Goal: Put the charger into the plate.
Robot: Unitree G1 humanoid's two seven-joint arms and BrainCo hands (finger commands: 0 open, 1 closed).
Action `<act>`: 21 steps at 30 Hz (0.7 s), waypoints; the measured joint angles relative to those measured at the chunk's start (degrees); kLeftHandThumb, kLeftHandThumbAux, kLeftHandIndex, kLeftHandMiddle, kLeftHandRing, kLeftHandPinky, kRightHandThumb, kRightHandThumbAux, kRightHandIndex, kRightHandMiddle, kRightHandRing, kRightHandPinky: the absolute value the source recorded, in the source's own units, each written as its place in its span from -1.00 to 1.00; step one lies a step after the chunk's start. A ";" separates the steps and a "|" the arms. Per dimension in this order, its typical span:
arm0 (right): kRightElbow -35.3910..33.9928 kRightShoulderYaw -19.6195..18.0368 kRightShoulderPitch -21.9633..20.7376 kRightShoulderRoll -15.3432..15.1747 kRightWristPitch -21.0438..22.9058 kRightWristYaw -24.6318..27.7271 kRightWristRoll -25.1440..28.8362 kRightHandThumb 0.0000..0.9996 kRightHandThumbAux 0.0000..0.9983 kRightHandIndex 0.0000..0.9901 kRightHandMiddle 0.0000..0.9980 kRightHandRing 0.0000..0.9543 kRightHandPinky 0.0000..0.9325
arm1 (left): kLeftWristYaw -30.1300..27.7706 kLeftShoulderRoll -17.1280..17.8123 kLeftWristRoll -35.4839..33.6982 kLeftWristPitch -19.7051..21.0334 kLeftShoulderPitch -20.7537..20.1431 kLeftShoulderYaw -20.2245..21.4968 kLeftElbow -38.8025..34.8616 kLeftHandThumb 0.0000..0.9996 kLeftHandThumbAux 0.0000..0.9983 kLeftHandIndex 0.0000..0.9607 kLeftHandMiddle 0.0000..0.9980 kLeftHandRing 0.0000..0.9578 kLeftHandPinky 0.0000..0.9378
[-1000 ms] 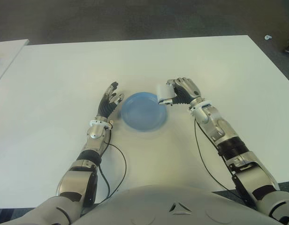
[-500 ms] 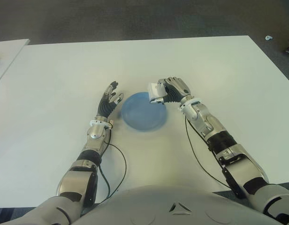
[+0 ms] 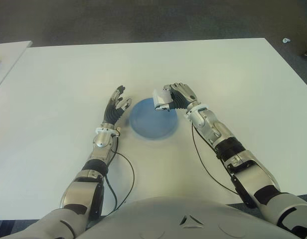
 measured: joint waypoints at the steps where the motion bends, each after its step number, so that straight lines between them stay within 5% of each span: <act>1: 0.20 0.05 0.00 0.04 0.00 -0.01 0.00 0.49 0.42 -0.11 0.72 0.78 0.80 | 0.00 -0.01 0.00 -0.01 0.00 0.00 -0.01 -1.00 0.13 -0.86 -0.79 -0.85 -0.88; 21: 4.73 1.53 -1.42 1.25 -0.01 -2.20 -0.03 0.48 0.42 -0.11 0.71 0.77 0.81 | 1.28 -0.04 0.78 -0.50 0.01 -0.22 -0.03 -1.00 0.12 -0.90 -0.81 -0.87 -0.89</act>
